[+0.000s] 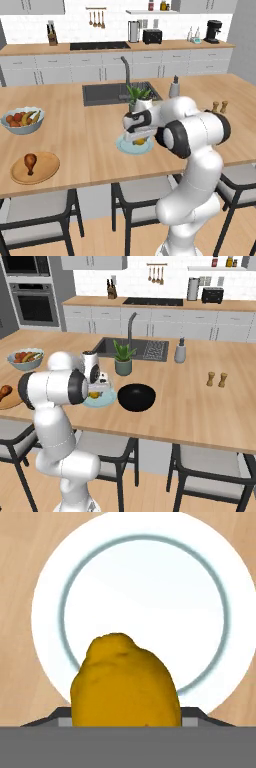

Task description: Pick the chicken drumstick and lemon from their plates and place them in the bowl. Then put the bowl in the fridge.

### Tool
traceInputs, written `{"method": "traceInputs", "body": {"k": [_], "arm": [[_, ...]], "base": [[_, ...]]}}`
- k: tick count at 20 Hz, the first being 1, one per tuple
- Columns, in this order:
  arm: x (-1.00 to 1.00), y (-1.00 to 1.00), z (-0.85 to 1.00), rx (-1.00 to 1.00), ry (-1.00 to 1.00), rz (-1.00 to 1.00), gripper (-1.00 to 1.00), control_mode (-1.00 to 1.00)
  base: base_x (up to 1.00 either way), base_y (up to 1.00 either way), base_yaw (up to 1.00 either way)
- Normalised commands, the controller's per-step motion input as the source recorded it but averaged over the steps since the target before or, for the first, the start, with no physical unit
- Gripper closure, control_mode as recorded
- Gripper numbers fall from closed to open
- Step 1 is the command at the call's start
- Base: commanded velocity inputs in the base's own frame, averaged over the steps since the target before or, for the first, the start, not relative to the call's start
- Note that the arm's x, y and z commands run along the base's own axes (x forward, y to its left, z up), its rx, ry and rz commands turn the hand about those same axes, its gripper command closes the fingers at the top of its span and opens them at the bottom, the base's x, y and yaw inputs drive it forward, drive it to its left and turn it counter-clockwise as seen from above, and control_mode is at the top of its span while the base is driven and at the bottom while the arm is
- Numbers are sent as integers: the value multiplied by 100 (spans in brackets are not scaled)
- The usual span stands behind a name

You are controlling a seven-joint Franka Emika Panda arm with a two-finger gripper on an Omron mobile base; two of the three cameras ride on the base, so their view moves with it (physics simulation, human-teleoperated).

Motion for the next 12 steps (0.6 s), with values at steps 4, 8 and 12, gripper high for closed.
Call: {"method": "traceInputs", "body": {"k": [4,8,12], "arm": [[-58,-61,79,0,-1,-11,100,-100],[-2,-91,25,0,0,-25,100,-100],[27,-90,12,0,6,-26,100,-100]], "base": [[0,0,0],[0,0,0],[0,0,0]]}}
